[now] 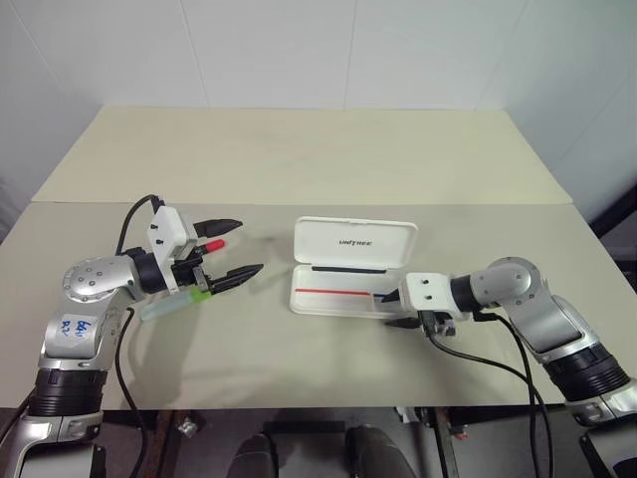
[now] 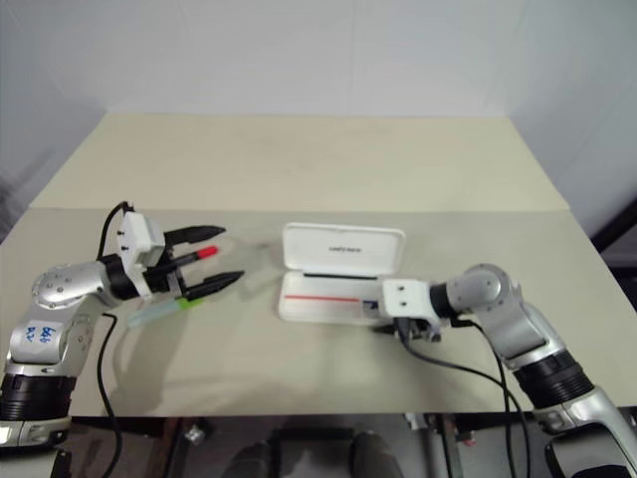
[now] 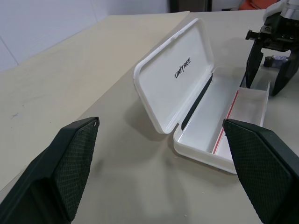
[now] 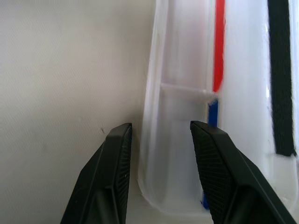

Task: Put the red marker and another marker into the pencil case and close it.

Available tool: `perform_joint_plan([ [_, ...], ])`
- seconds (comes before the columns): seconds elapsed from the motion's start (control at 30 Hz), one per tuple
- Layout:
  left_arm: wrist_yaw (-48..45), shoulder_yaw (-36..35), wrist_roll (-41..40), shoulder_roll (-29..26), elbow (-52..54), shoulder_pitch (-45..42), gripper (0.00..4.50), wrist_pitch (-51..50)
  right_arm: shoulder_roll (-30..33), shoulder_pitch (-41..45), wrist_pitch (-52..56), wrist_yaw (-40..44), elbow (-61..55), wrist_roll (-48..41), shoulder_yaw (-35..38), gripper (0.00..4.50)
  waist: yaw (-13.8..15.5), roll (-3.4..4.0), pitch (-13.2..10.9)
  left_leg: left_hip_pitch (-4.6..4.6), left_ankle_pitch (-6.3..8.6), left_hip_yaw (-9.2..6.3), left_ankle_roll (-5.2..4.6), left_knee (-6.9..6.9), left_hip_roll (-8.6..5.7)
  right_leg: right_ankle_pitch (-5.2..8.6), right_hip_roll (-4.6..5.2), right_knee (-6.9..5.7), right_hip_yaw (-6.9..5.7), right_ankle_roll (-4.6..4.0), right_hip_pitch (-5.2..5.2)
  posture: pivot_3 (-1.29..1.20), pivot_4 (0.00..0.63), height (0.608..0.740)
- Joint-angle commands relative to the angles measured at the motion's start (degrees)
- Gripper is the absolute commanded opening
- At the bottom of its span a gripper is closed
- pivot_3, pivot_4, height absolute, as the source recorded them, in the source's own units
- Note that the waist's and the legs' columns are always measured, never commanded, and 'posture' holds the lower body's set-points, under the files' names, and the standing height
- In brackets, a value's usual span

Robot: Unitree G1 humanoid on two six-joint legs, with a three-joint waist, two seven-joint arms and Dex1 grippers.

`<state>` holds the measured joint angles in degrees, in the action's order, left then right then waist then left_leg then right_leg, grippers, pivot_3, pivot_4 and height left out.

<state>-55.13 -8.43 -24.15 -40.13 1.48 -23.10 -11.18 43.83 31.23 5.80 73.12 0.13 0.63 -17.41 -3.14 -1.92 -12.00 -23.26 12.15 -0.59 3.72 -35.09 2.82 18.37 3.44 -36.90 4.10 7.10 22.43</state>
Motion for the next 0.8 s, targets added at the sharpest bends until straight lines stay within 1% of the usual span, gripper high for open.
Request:
perform_joint_plan([
  [0.03, 0.16, -1.75, -0.57, -1.02, 2.27, 0.19, 4.5, 0.11, 0.17, 0.55, 0.24, 2.59, -3.84, -3.64, 1.15, 2.15, 0.13, 0.0, 0.0, -0.02, 0.0, 0.0, 0.0, 0.0, 0.0, 0.0, 0.0, 0.01, 0.0, 0.0, 0.01, 0.0, 0.15, 0.74],
  [0.17, 0.02, -2.29, -0.66, -1.49, 2.44, 0.85, 4.5, 0.11, 2.09, -1.24, 4.55, 7.23, -10.02, -10.62, 2.9, 2.15, 0.28, 0.0, -0.01, -0.04, 0.02, 0.0, 0.0, 0.01, 0.0, 0.01, 0.0, 0.03, 0.0, 0.02, 0.01, 0.0, 0.15, 0.74],
  [0.23, -0.01, -2.77, -0.71, -1.94, 2.54, 1.43, 4.5, 0.13, 2.84, -1.73, 6.56, 7.56, -11.72, -12.87, 3.85, 2.5, 0.29, -0.01, -0.01, -0.04, 0.03, 0.0, 0.0, 0.02, 0.0, 0.01, 0.01, 0.03, 0.0, 0.03, 0.01, 0.0, 0.15, 0.74],
  [0.27, -0.03, -3.05, -0.63, -2.25, 2.63, 1.83, 4.5, 0.16, 3.08, -1.9, 6.71, 7.38, -12.09, -13.59, 4.32, 2.7, 0.3, -0.01, -0.01, -0.04, 0.03, 0.0, 0.0, 0.02, 0.0, 0.01, 0.01, 0.03, 0.0, 0.03, 0.01, 0.0, 0.15, 0.74],
  [0.43, -0.32, -5.64, -0.85, -4.69, 3.48, 4.82, 4.5, -0.11, 2.66, -1.88, 5.75, 5.32, -11.07, -15.76, 7.9, 4.39, 0.19, -0.02, -0.01, -0.02, 0.04, 0.03, 0.0, 0.02, 0.0, 0.03, 0.03, 0.04, 0.02, -0.01, 0.02, 0.0, 0.15, 0.74],
  [0.47, -0.48, -6.38, -1.04, -5.26, 3.45, 5.49, 4.5, -0.06, 2.05, -1.67, 5.39, 4.42, -10.96, -15.92, 8.49, 4.48, 0.2, -0.02, -0.01, -0.02, 0.04, 0.03, 0.0, 0.03, 0.0, 0.03, 0.03, 0.04, 0.01, -0.02, 0.02, 0.0, 0.15, 0.74],
  [0.53, -0.9, -7.68, -1.16, -6.35, 3.2, 6.53, 4.5, 0.06, 0.43, -0.91, 6.05, 2.66, -11.04, -17.54, 9.96, 4.48, 0.16, -0.02, -0.02, -0.02, 0.04, 0.04, 0.0, 0.05, 0.0, 0.03, 0.04, 0.06, 0.02, -0.02, 0.02, 0.0, 0.15, 0.74],
  [0.63, -1.35, -8.76, -0.18, -8.77, 1.83, 6.53, 4.5, 0.26, -3.27, 1.69, 8.17, -1.69, -9.53, -21.83, 14.37, 4.48, 0.05, -0.02, -0.02, -0.03, 0.04, 0.06, 0.0, 0.06, 0.01, 0.04, 0.04, 0.06, 0.03, -0.03, 0.05, 0.0, 0.15, 0.74],
  [0.7, -2.66, -10.0, -0.21, -10.31, -0.42, 6.79, 4.5, 1.32, -4.75, 2.18, 10.78, -3.52, -10.74, -23.85, 15.08, 4.48, 0.1, -0.02, -0.02, -0.03, 0.04, 0.07, 0.0, 0.06, 0.01, 0.03, 0.05, 0.05, 0.05, -0.03, 0.05, 0.0, 0.15, 0.74],
  [0.8, -5.31, -10.19, 1.08, -13.96, -4.99, 5.9, 4.5, 2.67, -6.59, 3.08, 17.31, -6.32, -12.11, -30.61, 18.14, 4.48, 0.11, -0.04, -0.03, -0.03, 0.05, 0.07, -0.01, 0.11, 0.02, 0.05, 0.04, 0.1, 0.03, -0.05, 0.06, 0.0, 0.15, 0.74],
])
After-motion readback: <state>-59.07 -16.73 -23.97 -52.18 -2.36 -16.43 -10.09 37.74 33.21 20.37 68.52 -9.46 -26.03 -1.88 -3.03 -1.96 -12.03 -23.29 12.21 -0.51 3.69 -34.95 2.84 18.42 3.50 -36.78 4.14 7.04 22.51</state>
